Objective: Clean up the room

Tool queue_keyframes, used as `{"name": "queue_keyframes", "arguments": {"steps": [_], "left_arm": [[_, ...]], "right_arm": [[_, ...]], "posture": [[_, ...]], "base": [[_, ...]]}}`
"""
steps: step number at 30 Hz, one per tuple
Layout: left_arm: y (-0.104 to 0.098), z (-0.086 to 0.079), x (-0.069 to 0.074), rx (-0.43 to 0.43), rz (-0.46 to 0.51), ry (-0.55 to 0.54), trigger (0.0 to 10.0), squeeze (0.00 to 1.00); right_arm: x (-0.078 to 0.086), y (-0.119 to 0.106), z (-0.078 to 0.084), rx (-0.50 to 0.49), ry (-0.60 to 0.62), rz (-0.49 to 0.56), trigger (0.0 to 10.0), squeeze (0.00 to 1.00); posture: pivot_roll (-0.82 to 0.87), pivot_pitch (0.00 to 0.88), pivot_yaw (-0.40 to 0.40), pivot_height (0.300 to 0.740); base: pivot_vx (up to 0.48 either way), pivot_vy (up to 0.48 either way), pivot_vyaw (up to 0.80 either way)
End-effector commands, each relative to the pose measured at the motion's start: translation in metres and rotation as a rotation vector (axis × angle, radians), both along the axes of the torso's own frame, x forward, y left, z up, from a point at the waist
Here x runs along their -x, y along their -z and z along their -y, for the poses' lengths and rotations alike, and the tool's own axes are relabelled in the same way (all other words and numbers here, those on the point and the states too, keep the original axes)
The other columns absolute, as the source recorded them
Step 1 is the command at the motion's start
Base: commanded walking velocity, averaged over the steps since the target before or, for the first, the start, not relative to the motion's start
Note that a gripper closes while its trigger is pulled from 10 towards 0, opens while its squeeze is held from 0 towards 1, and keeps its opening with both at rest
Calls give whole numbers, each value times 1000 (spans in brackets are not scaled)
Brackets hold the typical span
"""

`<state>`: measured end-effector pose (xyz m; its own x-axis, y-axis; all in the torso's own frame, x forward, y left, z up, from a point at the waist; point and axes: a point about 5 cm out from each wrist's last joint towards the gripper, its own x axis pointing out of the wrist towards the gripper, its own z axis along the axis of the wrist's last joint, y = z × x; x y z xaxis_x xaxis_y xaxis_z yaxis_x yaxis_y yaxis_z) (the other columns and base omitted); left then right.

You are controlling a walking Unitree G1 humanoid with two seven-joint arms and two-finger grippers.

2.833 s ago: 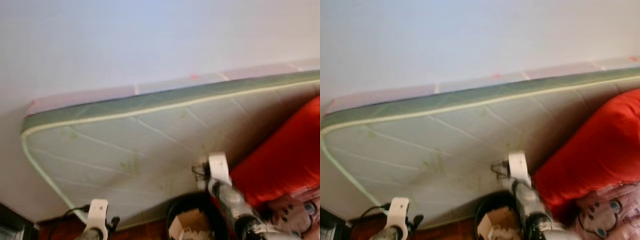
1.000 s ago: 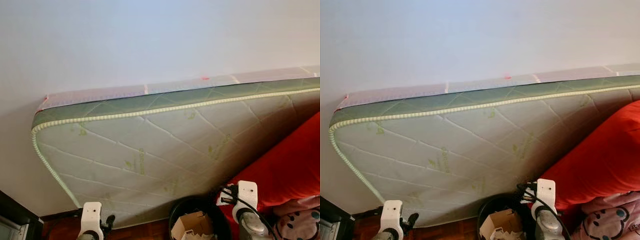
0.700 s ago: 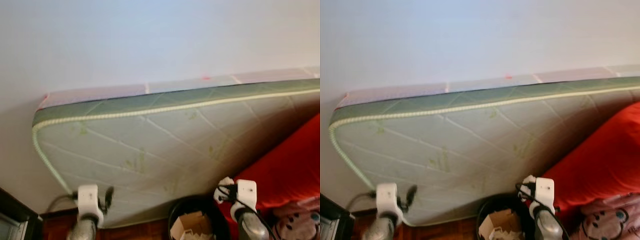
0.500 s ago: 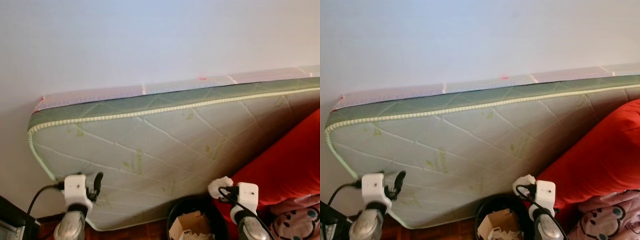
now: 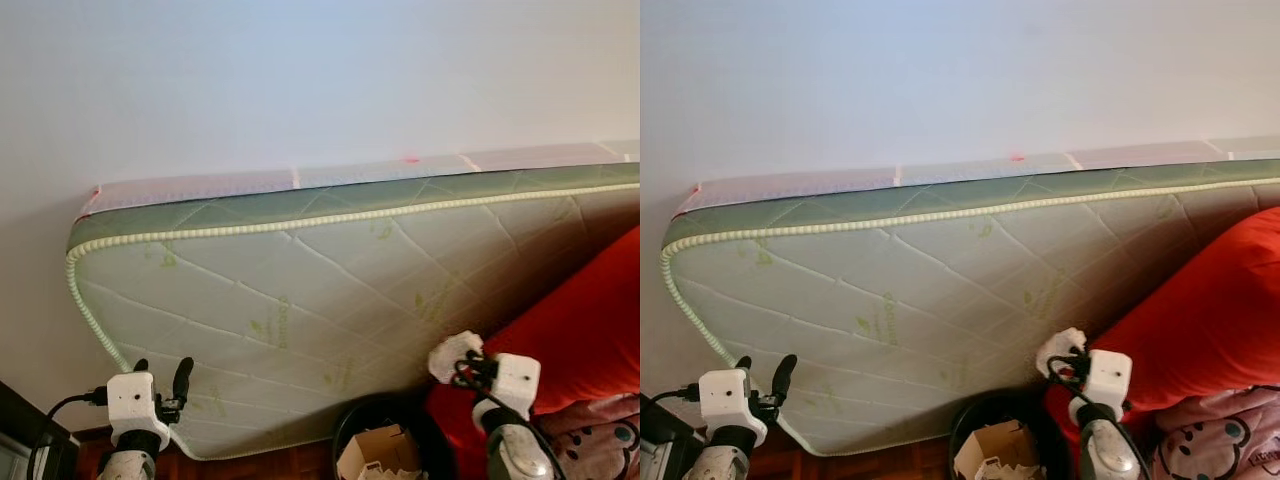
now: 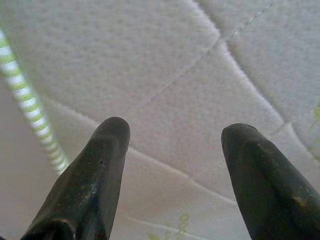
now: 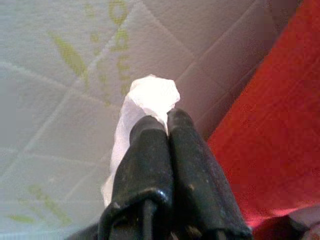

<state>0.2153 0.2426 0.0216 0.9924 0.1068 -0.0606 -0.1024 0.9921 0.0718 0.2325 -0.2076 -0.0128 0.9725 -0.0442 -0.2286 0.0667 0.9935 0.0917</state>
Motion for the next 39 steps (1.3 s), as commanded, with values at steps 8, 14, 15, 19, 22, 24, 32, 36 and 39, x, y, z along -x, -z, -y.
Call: {"name": "queue_keyframes", "arguments": {"steps": [8, 14, 15, 19, 22, 24, 32, 36, 39], "left_arm": [[-13, 9, -7, -4, 7, 82, 10000, 0], [-11, 15, -9, 4, -7, 104, 10000, 0], [-11, 15, -9, 4, -7, 104, 10000, 0], [-13, 16, -9, 8, -6, 107, 10000, 0], [-14, 17, -9, 12, -12, 106, 10000, 0], [-14, 19, -9, 16, -15, 106, 10000, 0], [-15, 19, -10, 19, -15, 96, 10000, 0], [-15, 20, -10, 22, -18, 93, 10000, 0], [-15, 20, -10, 24, -20, 89, 10000, 0]], "right_arm": [[-14, -16, 3, -54, 74, 75, 10000, 0], [-15, -11, -11, -59, 79, 43, 10000, 0], [-15, -11, -11, -59, 79, 43, 10000, 0], [-12, -7, -7, -44, 65, -17, 10000, 0], [-13, -7, -3, -36, 78, -23, 10000, 0], [-15, -9, -1, -33, 88, -16, 10000, 0], [-18, -10, -4, -27, 77, -23, 10000, 0], [-19, -10, -6, -26, 65, -22, 10000, 0], [-19, -9, -4, -19, 76, -34, 10000, 0]], "posture": [[52, 0, -61, 740], [48, 0, -60, 740], [48, 0, -60, 740], [50, 0, -71, 740], [47, 0, -74, 730], [43, 0, -77, 715], [50, 0, -84, 671], [55, 0, -90, 671], [56, 0, -91, 671]], "base": [[0, 0, 0], [0, 0, 0], [0, 0, 0], [0, 0, 0], [0, 0, 0], [0, 0, 0], [0, 0, 0], [0, 0, 0], [0, 0, 0]]}}
